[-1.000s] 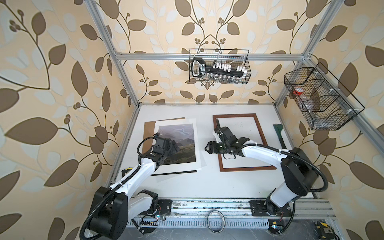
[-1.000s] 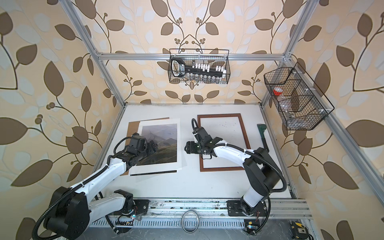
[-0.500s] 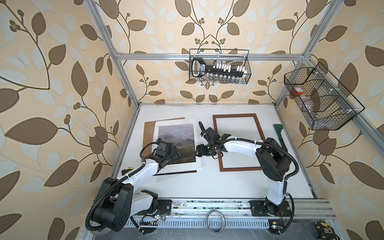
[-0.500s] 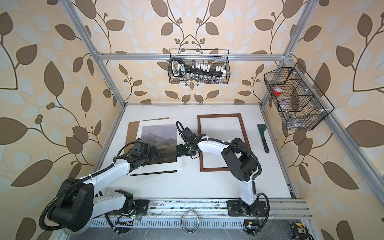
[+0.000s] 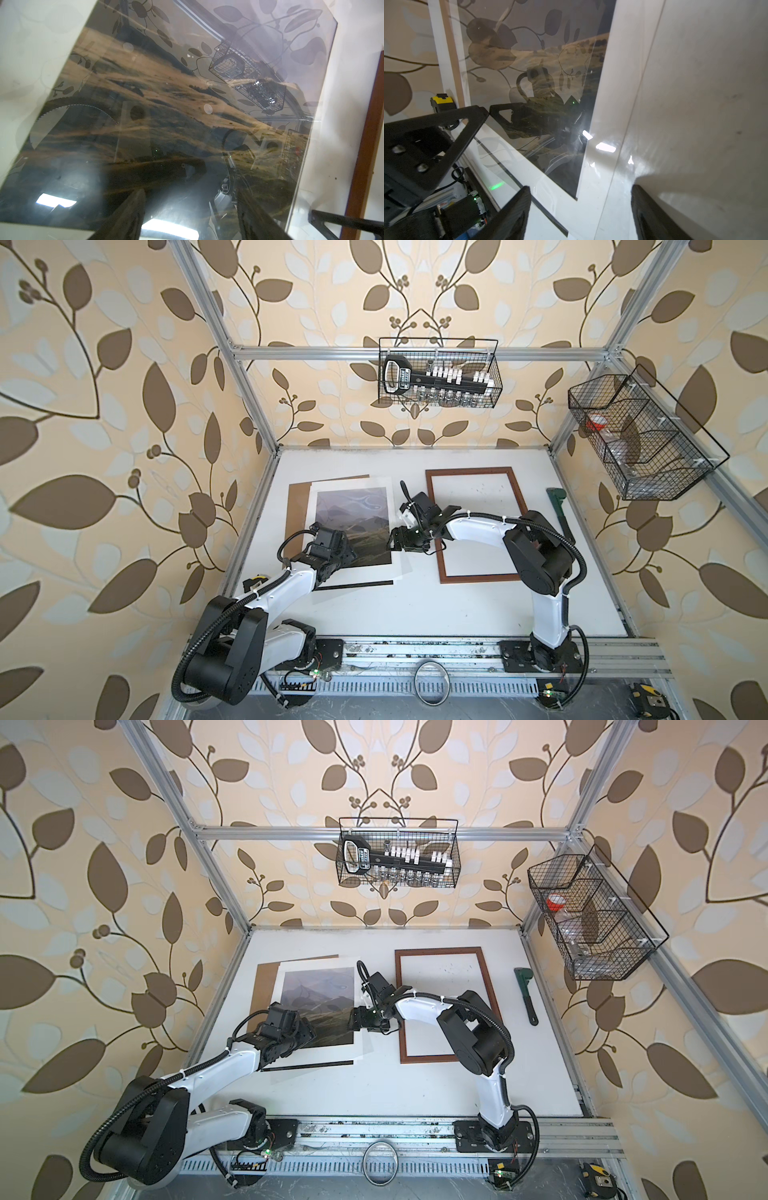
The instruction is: Put the photo into the frame
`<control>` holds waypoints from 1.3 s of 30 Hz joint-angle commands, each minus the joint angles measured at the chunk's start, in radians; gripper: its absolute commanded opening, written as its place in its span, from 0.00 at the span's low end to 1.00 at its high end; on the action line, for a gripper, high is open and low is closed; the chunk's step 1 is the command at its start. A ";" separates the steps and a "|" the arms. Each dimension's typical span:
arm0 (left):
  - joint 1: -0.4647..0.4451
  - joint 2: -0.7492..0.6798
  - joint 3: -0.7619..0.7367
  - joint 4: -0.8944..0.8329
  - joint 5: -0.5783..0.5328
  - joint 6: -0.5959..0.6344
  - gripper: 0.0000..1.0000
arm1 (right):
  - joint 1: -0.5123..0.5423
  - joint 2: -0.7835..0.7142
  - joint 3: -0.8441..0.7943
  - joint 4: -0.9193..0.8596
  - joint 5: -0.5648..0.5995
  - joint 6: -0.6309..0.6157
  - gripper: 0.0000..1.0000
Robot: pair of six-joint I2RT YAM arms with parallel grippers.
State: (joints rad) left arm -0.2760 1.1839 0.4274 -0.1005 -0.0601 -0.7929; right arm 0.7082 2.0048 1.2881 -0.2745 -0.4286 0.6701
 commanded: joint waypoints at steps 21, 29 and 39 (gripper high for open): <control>-0.008 0.046 -0.037 0.013 0.014 -0.019 0.57 | -0.024 -0.081 -0.306 0.717 -0.355 0.453 0.72; -0.008 0.049 -0.030 -0.002 0.005 -0.014 0.56 | -0.024 0.006 -0.190 0.678 -0.331 0.434 0.69; -0.008 0.046 -0.029 -0.007 -0.005 -0.014 0.55 | -0.018 0.183 0.094 0.355 -0.261 0.226 0.55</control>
State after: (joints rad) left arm -0.2760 1.2068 0.4133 -0.0471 -0.0700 -0.7918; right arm 0.6846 2.1414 1.3281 0.1783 -0.7139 0.9592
